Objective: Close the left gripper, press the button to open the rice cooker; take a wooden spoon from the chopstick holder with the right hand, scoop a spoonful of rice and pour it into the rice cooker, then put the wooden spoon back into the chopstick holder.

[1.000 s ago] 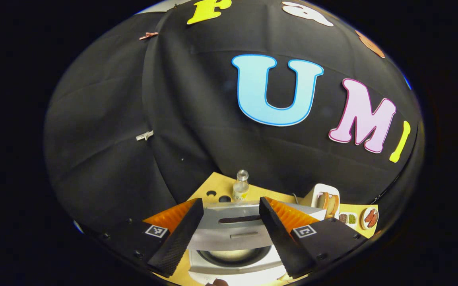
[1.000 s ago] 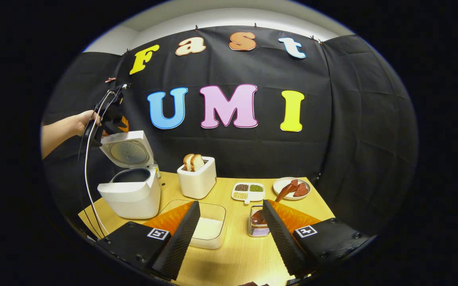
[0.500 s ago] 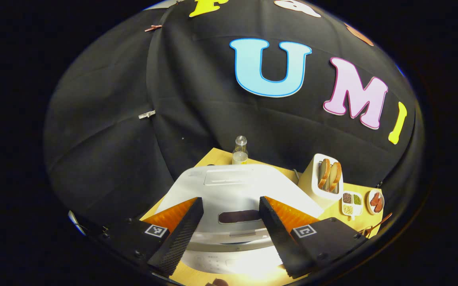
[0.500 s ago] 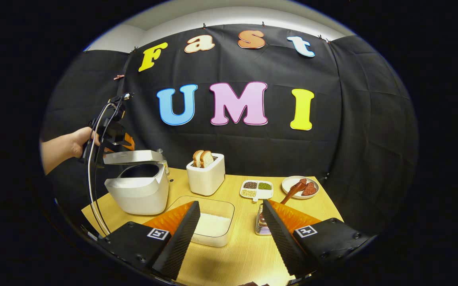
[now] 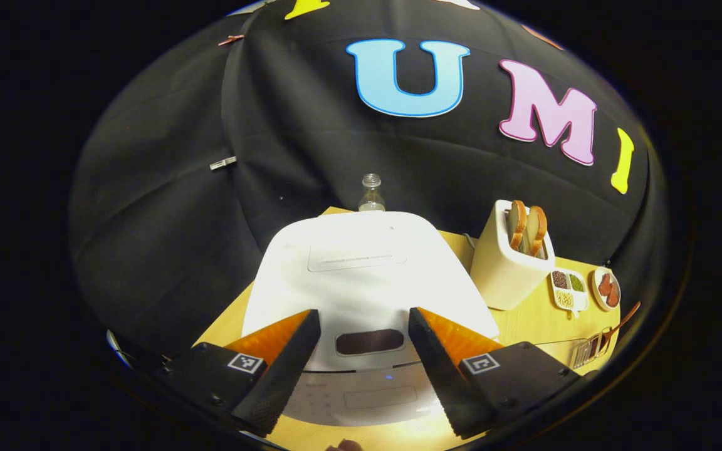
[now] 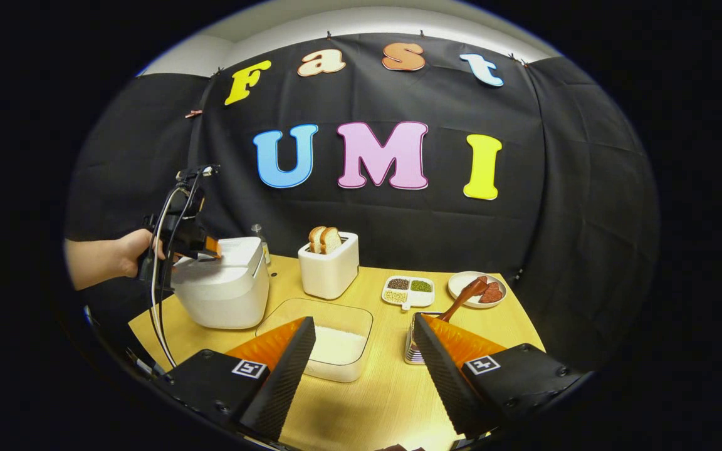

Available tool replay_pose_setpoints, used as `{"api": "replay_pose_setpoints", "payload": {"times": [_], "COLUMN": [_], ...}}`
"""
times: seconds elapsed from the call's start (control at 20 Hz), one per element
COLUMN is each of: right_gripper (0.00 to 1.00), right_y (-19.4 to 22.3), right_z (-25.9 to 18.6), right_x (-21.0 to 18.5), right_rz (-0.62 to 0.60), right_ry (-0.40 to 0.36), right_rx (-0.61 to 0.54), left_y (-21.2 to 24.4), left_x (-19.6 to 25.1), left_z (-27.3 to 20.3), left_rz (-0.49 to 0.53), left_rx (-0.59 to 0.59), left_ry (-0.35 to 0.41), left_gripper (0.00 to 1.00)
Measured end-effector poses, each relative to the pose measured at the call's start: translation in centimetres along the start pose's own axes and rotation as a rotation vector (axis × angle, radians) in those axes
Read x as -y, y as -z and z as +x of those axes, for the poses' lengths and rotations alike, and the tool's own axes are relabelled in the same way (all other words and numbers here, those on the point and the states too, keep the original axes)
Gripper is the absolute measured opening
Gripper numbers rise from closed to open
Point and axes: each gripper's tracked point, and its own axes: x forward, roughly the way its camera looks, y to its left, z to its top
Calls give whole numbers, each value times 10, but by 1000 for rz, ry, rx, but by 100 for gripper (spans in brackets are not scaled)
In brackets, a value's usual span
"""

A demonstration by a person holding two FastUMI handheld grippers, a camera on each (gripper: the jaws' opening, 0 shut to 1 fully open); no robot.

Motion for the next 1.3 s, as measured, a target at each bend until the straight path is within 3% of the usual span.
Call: {"api": "replay_pose_setpoints", "payload": {"times": [0.4,0.55,0.8,1.05,1.3], "right_gripper": [99,98,99,99,99], "right_y": [4,-4,-30,-57,-66], "right_z": [0,1,-3,-26,-61], "right_x": [2,5,13,13,14], "right_rz": [6,15,19,24,44], "right_ry": [2,13,56,94,208], "right_rx": [-6,7,53,85,96], "left_y": [1,1,-9,-10,45], "left_x": [2,3,11,-2,16], "left_z": [3,-19,-101,-193,-245], "left_rz": [19,1,-78,6,-65], "left_rx": [59,84,225,352,291], "left_ry": [14,46,135,204,305], "left_gripper": [100,99,97,96,96]}}
